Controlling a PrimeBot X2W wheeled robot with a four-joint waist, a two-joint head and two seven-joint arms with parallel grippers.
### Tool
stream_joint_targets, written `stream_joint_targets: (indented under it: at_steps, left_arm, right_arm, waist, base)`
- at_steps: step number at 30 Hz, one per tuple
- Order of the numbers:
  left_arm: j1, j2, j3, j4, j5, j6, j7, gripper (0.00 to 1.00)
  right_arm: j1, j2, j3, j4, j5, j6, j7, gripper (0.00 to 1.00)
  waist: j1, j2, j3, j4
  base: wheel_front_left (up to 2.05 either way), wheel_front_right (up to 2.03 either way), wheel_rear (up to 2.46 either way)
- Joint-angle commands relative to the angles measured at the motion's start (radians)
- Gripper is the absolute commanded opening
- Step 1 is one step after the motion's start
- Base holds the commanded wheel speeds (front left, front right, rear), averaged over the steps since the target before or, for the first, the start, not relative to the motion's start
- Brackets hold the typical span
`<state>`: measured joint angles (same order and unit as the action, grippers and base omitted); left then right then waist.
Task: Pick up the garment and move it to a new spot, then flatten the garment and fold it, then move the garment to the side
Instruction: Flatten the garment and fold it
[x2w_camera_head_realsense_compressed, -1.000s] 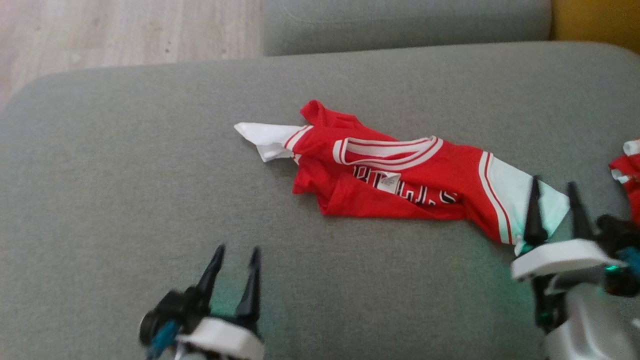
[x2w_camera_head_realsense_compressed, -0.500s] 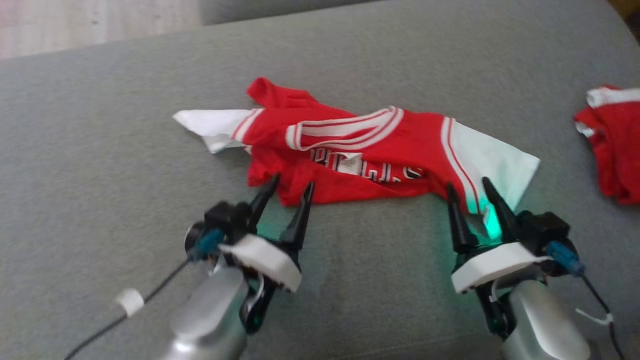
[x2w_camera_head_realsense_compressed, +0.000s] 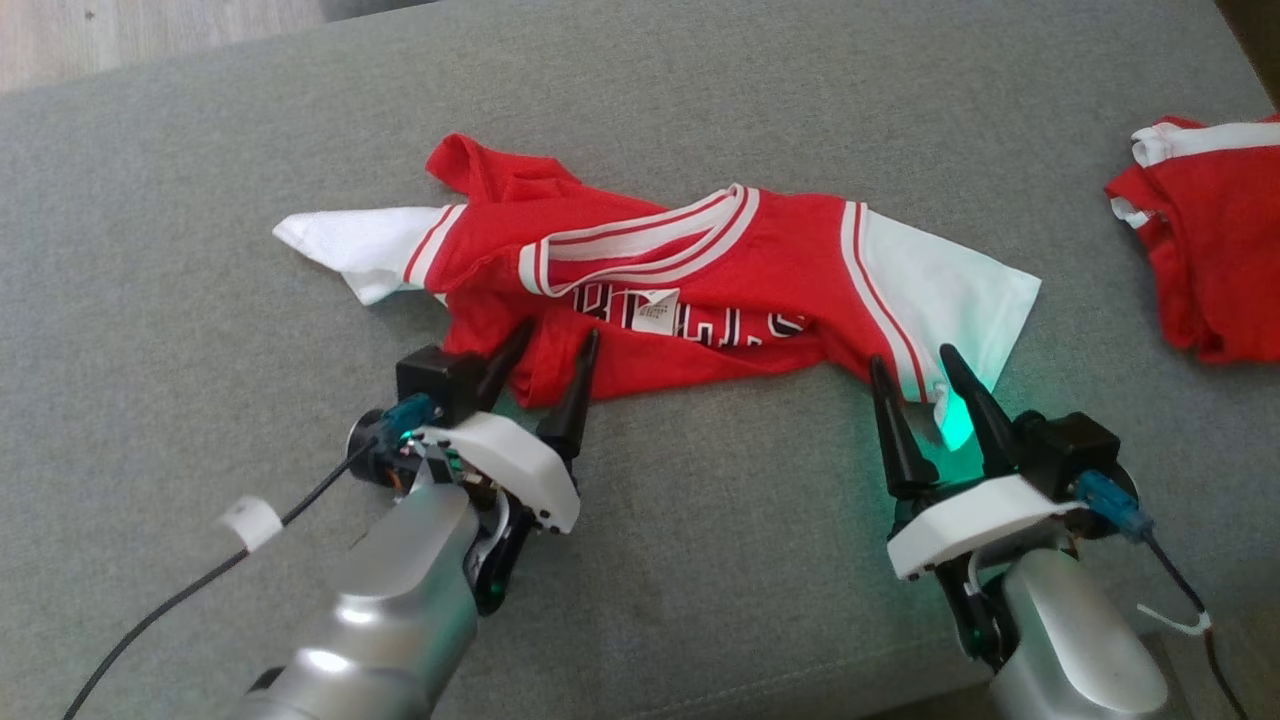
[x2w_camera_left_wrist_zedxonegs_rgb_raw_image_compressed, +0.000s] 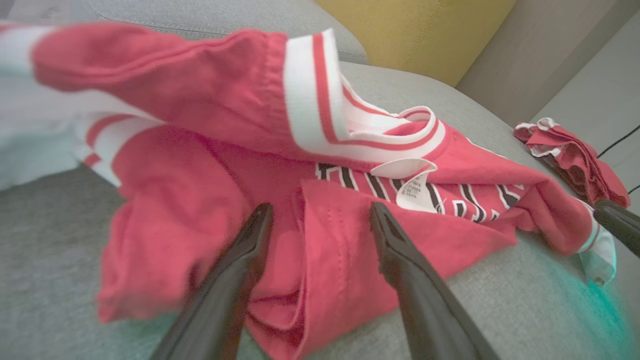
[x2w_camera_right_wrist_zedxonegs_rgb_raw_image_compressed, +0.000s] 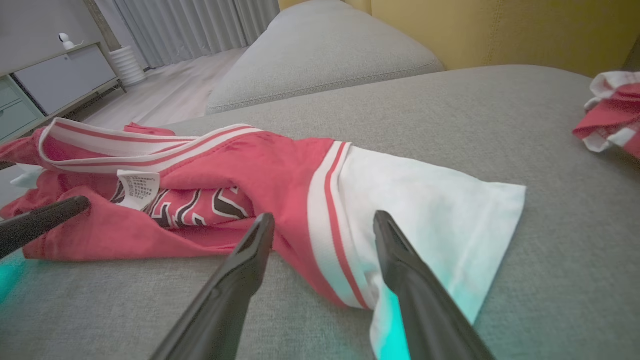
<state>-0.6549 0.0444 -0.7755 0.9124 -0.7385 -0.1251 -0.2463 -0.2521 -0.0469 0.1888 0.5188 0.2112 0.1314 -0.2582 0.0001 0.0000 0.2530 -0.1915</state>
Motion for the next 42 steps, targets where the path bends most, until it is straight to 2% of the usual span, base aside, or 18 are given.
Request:
stream_joint_targets:
  at_steps: [1, 3, 4, 5, 6, 7, 8, 10, 12, 16, 20, 27, 28, 30, 31, 32, 36, 42]
  left_arm:
    - [-0.05, 0.006, -0.007, -0.011, -0.025, -0.005, 0.002, 1.0]
    - [-0.056, 0.006, -0.04, -0.01, -0.047, -0.005, 0.001, 0.99]
    - [-0.059, 0.006, -0.053, -0.012, -0.057, -0.005, -0.001, 0.87]
    - [-0.062, 0.006, -0.063, -0.013, -0.065, -0.005, -0.004, 0.64]
    - [-0.066, 0.006, -0.072, -0.013, -0.071, -0.005, -0.007, 0.45]
    - [-0.067, 0.006, -0.075, -0.015, -0.079, -0.005, -0.009, 0.15]
    - [-0.068, 0.006, -0.079, -0.02, -0.084, -0.005, -0.012, 0.0]
    - [-0.074, 0.006, -0.08, -0.038, -0.081, -0.005, -0.014, 0.0]
    - [-0.085, 0.006, -0.025, -0.091, -0.039, 0.003, -0.015, 0.0]
    - [-0.042, 0.013, 0.077, -0.241, 0.13, 0.016, -0.015, 0.0]
    - [0.013, 0.026, 0.142, -0.342, 0.25, 0.015, -0.015, 0.0]
    - [0.146, 0.12, 0.202, -0.461, 0.449, 0.001, -0.015, 0.01]
    - [0.17, 0.139, 0.211, -0.462, 0.465, 0.001, -0.015, 0.16]
    - [0.249, 0.183, 0.251, -0.44, 0.496, 0.003, -0.015, 0.36]
    - [0.278, 0.19, 0.264, -0.428, 0.5, 0.003, -0.015, 0.73]
    - [0.306, 0.194, 0.276, -0.419, 0.503, 0.003, -0.015, 1.0]
    - [0.432, 0.178, 0.348, -0.4, 0.487, 0.018, -0.015, 1.0]
    - [0.56, 0.096, 0.495, -0.424, 0.459, 0.052, -0.015, 1.0]
  right_arm:
    - [-0.031, -0.003, 0.02, -0.023, 0.007, -0.001, -0.004, 1.0]
    - [-0.033, -0.003, 0.025, -0.019, 0.01, -0.001, -0.004, 1.0]
    - [-0.034, -0.003, 0.028, -0.018, 0.011, -0.001, -0.004, 1.0]
    - [-0.034, -0.003, 0.03, -0.018, 0.013, -0.001, -0.004, 1.0]
    - [-0.033, -0.003, 0.032, -0.017, 0.015, -0.001, -0.004, 1.0]
    - [-0.032, -0.003, 0.033, -0.016, 0.016, -0.001, -0.004, 1.0]
    - [-0.031, -0.003, 0.033, -0.014, 0.018, -0.001, -0.004, 1.0]
    - [-0.028, -0.003, 0.03, -0.007, 0.024, -0.001, -0.004, 1.0]
    - [-0.024, -0.003, 0.022, -0.002, 0.025, -0.001, -0.004, 1.0]
    - [-0.006, -0.003, -0.001, 0.009, 0.025, -0.001, -0.004, 1.0]
    - [0.01, -0.003, -0.013, 0.017, 0.029, -0.001, -0.004, 1.0]
    - [0.041, -0.003, -0.002, 0.027, 0.079, -0.001, -0.004, 1.0]
    - [0.044, -0.003, 0.004, 0.028, 0.087, -0.001, -0.004, 1.0]
    - [0.051, -0.003, 0.015, 0.031, 0.101, -0.001, -0.004, 1.0]
    - [0.054, -0.003, 0.018, 0.032, 0.103, -0.001, -0.004, 1.0]
    - [0.057, -0.003, 0.02, 0.033, 0.105, -0.001, -0.004, 1.0]
    - [0.073, -0.003, 0.012, 0.034, 0.108, -0.001, -0.004, 1.0]
    - [0.093, -0.003, -0.021, 0.031, 0.095, -0.001, -0.004, 1.0]
  waist:
    - [-0.0001, 0.0, 0.0, 0.002]
    - [-0.0001, 0.0, 0.0, 0.004]
    - [-0.0001, 0.0, 0.001, 0.006]
    - [-0.0001, 0.0, 0.001, 0.008]
    - [-0.0001, 0.0, 0.0, 0.011]
    - [-0.0001, 0.0, -0.001, 0.014]
    - [-0.0001, 0.0, -0.003, 0.018]
    - [-0.0001, 0.0, -0.008, 0.028]
    - [-0.0001, 0.0, -0.015, 0.044]
    - [-0.0001, 0.0, -0.048, 0.093]
    - [-0.0001, 0.0, -0.085, 0.14]
    - [-0.0001, 0.0, -0.17, 0.225]
    - [-0.0001, 0.0, -0.178, 0.23]
    - [-0.0001, 0.0, -0.196, 0.238]
    - [-0.0001, 0.0, -0.2, 0.239]
    - [-0.0001, 0.0, -0.206, 0.238]
    - [-0.0001, 0.0, -0.229, 0.229]
    - [-0.0001, 0.0, -0.249, 0.222]
  base:
    - [0.0, 0.0, 0.0]
    - [0.0, 0.0, 0.0]
    - [0.0, 0.0, 0.0]
    - [0.0, 0.0, 0.0]
    - [0.0, 0.0, 0.0]
    - [0.0, 0.0, 0.0]
    - [0.0, 0.0, 0.0]
    - [0.0, 0.0, 0.0]
    - [0.0, 0.0, 0.0]
    - [0.0, 0.0, 0.0]
    - [0.0, 0.0, 0.0]
    - [0.0, 0.0, 0.0]
    - [0.0, 0.0, 0.0]
    - [0.0, 0.0, 0.0]
    - [0.0, 0.0, 0.0]
    - [0.0, 0.0, 0.0]
    - [0.0, 0.0, 0.0]
    - [0.0, 0.0, 0.0]
